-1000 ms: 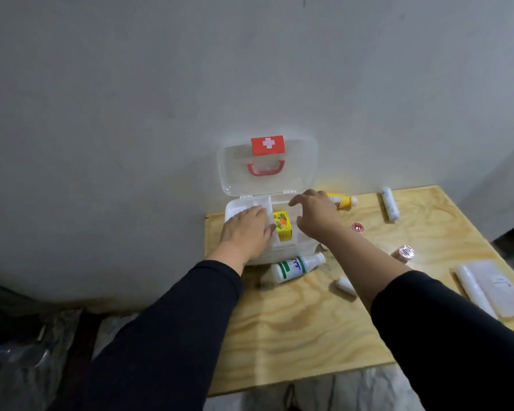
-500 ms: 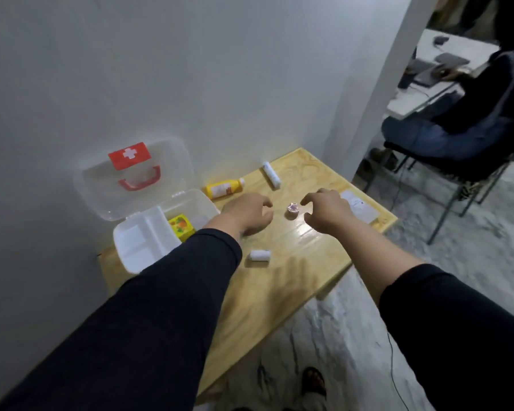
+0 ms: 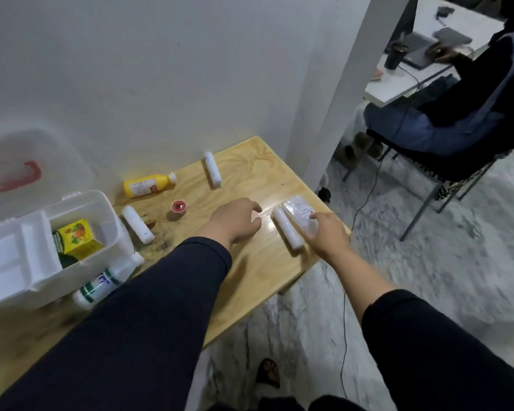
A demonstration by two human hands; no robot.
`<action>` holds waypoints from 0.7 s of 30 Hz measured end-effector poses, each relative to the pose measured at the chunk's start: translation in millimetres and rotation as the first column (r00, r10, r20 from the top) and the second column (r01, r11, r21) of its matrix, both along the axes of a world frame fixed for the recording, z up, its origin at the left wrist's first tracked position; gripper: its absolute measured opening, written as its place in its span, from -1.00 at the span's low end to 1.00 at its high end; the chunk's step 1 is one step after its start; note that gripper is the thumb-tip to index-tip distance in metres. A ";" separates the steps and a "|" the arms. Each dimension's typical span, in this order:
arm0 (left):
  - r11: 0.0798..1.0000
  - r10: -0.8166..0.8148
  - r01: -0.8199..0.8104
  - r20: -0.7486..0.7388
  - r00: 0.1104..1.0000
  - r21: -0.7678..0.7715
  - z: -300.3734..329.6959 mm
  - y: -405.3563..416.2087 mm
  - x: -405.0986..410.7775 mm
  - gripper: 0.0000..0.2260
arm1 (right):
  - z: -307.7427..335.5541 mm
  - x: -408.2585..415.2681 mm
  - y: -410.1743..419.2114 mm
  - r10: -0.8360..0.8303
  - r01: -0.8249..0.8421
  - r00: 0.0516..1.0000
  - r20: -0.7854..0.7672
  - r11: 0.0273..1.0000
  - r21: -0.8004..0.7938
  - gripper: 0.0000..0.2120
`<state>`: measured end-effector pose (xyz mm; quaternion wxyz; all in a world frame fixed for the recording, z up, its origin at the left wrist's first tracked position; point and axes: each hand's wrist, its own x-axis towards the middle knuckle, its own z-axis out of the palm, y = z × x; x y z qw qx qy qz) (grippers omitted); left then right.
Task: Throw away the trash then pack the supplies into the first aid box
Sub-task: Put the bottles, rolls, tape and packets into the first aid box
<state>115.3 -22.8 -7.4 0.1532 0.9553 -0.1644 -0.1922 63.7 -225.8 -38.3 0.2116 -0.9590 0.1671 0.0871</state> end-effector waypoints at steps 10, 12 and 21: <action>0.991 0.131 -0.131 0.018 0.991 0.017 7.8 -5.7 7.5 -0.65 | 13.6 32.9 -25.4 0.068 -0.077 0.993 0.091 0.993 0.095 -0.52; 0.987 0.158 -0.159 0.040 0.987 0.016 20.2 2.2 7.5 -0.65 | 31.7 45.1 -17.3 0.144 -0.155 0.982 0.120 0.984 0.092 -0.50; 0.882 0.471 -0.466 0.112 0.875 -0.068 63.8 110.7 -15.2 -0.58 | 100.2 79.7 114.5 0.560 -0.574 0.798 0.223 0.819 -0.003 -0.46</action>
